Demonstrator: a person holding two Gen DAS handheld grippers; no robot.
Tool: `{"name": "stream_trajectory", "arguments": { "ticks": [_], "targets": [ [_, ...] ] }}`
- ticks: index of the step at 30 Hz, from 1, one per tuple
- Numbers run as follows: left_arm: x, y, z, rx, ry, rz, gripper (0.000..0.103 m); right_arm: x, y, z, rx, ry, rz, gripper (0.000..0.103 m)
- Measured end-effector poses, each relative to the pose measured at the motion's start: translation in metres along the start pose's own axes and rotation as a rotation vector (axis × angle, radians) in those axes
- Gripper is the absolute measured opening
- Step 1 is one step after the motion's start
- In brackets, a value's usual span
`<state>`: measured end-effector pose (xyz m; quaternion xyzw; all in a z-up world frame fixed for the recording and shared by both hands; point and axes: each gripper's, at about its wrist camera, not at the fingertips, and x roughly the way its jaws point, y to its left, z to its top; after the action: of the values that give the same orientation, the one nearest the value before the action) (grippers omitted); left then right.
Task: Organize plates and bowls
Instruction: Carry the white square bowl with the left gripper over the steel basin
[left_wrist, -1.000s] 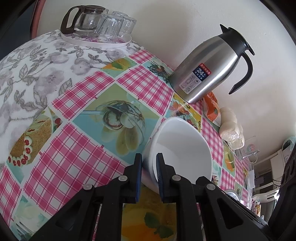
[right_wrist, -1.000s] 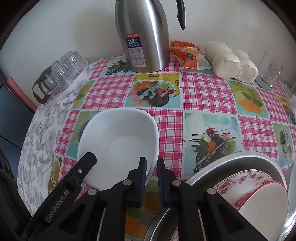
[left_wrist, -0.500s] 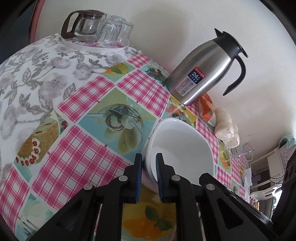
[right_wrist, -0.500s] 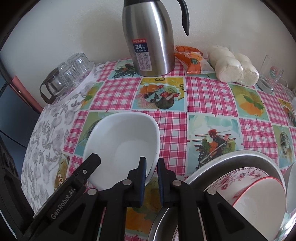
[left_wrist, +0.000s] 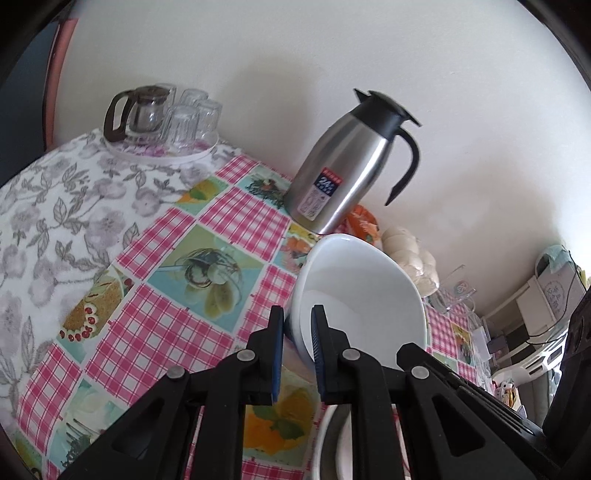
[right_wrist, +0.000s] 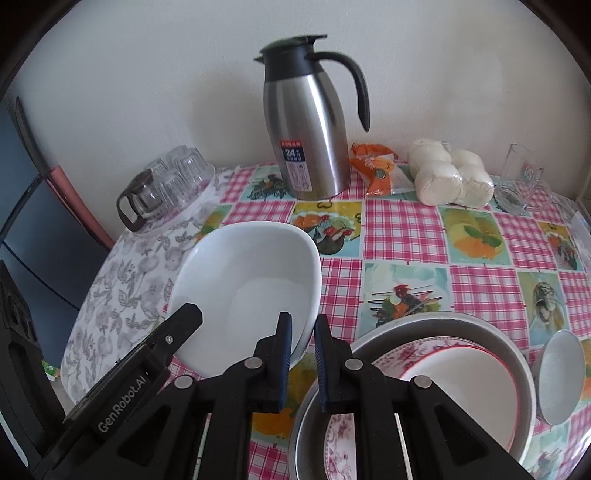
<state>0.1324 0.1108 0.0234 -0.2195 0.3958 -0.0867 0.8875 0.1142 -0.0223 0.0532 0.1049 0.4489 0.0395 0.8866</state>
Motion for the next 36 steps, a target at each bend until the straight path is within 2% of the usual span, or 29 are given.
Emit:
{"name": "stream_trajectory", "arguments": {
  "ticks": [12,28,36],
  "targets": [
    [-0.032,-0.055,-0.018,0.114,-0.043,-0.048,0.015,-0.067,-0.04,-0.012,0.031,-0.109,0.018,0.013],
    [-0.043,-0.109,-0.049,0.254,-0.048,-0.045,0.015,-0.105,-0.091,-0.044,0.092,-0.227,0.043,0.014],
    [-0.047,-0.126,-0.056,0.286,-0.055,-0.07,0.015,-0.121,-0.108,-0.049,0.112,-0.269,0.05,0.014]
  ]
}}
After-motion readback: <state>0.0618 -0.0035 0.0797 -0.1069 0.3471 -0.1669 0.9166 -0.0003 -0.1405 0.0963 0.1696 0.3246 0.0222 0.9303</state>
